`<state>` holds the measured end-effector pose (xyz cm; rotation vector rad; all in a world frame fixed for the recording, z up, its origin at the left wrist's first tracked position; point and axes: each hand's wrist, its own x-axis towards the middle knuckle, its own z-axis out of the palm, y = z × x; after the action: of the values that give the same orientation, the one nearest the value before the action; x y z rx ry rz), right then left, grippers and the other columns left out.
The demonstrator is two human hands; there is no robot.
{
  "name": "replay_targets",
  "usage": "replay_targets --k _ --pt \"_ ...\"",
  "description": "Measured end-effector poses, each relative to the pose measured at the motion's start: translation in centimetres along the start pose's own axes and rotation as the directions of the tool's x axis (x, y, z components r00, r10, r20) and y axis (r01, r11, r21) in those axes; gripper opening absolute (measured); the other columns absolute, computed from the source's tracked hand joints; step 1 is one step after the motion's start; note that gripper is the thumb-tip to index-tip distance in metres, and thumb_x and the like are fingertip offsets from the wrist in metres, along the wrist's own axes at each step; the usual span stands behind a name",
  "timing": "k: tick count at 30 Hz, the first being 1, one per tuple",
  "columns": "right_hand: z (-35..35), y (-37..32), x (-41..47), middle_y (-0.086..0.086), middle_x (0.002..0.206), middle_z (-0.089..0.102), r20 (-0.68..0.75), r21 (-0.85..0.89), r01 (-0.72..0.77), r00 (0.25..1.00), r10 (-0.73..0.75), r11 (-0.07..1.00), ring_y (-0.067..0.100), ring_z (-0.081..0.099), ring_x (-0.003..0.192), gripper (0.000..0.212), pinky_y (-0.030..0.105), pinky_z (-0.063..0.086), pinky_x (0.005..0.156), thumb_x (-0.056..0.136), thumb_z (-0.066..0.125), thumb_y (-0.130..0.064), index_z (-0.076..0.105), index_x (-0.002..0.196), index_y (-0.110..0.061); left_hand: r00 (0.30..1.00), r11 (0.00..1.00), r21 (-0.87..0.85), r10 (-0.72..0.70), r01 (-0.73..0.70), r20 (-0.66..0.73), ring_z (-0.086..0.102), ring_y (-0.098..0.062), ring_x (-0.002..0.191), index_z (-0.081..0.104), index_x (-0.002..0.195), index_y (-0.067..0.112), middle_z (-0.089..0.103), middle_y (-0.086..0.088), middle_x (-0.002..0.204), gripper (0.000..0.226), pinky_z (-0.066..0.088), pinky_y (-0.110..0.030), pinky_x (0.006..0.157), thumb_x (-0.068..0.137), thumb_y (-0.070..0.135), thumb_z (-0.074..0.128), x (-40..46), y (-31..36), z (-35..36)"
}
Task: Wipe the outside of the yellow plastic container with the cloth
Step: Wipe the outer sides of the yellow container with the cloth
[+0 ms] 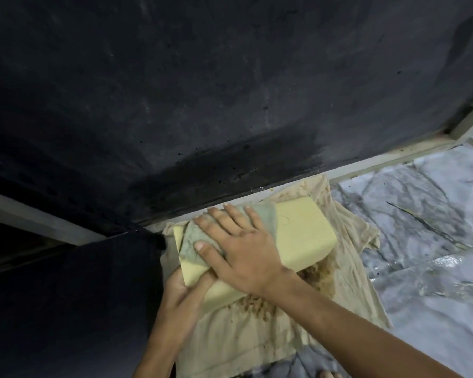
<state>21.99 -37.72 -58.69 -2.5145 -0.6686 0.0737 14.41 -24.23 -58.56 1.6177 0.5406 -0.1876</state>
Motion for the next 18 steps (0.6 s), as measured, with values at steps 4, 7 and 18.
replay_targets --k 4,7,18 --pt "-0.9 5.3 -1.7 -0.005 0.158 0.040 -0.044 -0.071 -0.182 0.983 0.179 0.981 0.023 0.028 0.149 0.062 0.054 0.017 0.119 0.093 0.025 -0.069 0.034 0.150 -0.044 0.996 0.996 -0.051 -0.072 0.069 -0.062 0.077 -0.029 0.110 0.081 0.111 0.018 0.085 -0.007 0.112 0.023 0.055 -0.056 0.105 0.089 0.017 0.075 0.6 -0.4 -0.1" --pt "-1.8 9.1 -2.5 -0.006 0.158 0.040 -0.094 -0.113 -0.300 0.952 0.290 0.947 0.022 0.028 0.149 0.065 0.053 0.017 0.119 0.092 0.022 -0.071 0.038 0.148 -0.043 0.991 0.993 -0.070 -0.105 0.099 -0.083 0.076 -0.029 0.112 0.077 0.114 0.014 0.085 -0.003 0.111 0.027 0.055 -0.057 0.107 0.088 0.018 0.078 0.8 -0.4 -0.2" --pt "-2.5 14.1 -3.7 -0.013 0.149 0.049 -0.198 0.315 -0.339 0.890 0.410 0.887 0.009 0.042 0.137 0.050 0.020 0.027 0.113 0.099 0.040 -0.048 0.056 0.141 -0.025 0.995 0.995 0.009 -0.102 0.102 -0.020 0.076 -0.015 0.116 0.074 0.123 0.026 0.083 0.008 0.118 0.026 0.054 -0.048 0.109 0.097 0.024 0.071 0.4 1.5 -0.6"
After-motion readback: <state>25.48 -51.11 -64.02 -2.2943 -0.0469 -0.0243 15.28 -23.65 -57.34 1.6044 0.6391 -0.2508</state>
